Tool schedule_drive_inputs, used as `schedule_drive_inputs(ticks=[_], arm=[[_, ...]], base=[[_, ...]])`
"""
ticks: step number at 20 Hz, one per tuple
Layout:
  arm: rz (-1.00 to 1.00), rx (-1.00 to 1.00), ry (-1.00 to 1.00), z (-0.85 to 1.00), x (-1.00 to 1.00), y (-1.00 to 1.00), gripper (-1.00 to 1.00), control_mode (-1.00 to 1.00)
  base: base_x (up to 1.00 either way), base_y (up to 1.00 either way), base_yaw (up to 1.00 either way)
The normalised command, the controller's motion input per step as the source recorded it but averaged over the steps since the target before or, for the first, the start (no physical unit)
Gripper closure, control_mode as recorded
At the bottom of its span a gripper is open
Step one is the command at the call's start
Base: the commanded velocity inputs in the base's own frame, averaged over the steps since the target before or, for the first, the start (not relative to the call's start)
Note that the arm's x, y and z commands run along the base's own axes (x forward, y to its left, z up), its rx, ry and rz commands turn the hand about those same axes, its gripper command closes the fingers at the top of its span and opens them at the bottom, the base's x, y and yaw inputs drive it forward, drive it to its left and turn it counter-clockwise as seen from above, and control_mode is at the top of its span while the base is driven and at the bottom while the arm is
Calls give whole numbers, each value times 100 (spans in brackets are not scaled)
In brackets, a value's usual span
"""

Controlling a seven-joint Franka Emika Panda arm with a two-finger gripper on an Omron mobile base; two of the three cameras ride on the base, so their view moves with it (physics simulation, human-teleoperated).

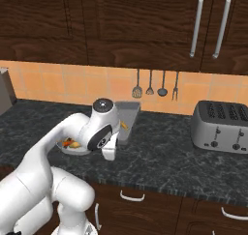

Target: Take the meat container that has the shrimp and place it on the second highest rack of the freezer. Then take the vegetable container that has the cucumber and carrot and place it on the highest rack of the freezer.

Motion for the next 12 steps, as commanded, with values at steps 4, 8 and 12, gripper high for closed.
schedule_drive_inputs(ticks=[4,8,12], arm=[[1,15,1,15,-3,86,100,-100],[3,25,8,4,0,68,100,-100],[1,31,16,49,-9,7,100,-100]], base=[[0,0,0],[0,0,0],[0,0,0]])
